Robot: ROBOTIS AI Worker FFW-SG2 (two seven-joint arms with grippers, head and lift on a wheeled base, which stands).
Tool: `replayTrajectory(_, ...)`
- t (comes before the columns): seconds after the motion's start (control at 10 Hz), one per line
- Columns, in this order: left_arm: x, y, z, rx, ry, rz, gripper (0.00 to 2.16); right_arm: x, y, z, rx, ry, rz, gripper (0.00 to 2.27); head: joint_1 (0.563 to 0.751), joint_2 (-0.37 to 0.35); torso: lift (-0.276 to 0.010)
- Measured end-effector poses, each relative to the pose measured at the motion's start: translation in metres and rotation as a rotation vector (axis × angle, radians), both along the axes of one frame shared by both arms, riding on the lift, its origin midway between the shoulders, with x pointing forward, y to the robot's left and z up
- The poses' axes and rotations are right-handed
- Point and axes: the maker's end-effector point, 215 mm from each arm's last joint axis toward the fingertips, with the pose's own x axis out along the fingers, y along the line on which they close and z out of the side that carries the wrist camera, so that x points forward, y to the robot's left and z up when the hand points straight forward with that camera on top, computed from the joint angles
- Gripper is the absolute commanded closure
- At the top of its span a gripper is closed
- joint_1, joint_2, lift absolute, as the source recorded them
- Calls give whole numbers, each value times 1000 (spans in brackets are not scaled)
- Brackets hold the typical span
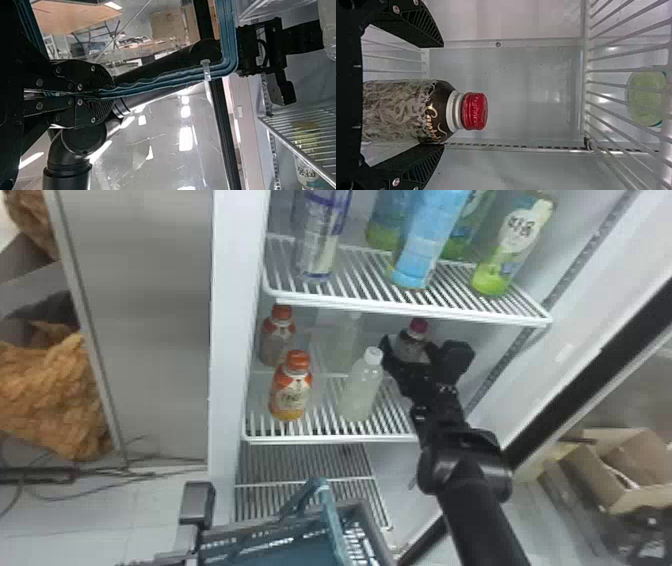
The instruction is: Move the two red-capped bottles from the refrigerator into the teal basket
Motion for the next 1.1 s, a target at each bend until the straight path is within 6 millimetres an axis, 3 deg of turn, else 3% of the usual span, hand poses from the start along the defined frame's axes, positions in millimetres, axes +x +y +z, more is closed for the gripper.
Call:
replayTrajectory(0.3, 0, 0, 1, -2, 2, -2, 1107, 2, -1, -7, -8, 30, -7, 231, 695, -350, -228)
replayTrajectory(0.5, -1, -1, 0, -1, 3, -2, 1107, 3, -4, -9, -7, 42, -11, 642, 695, -350, -228)
replayTrajectory(0.8, -1, -1, 0, -1, 4, -2, 1107, -1, -8, -7, -8, 35, -27, 633, 695, -350, -228)
replayTrajectory(1.1, 2, 1, -1, -2, 4, 9, 1107, -20, -17, -10, 24, 21, -41, 633, 695, -350, -228)
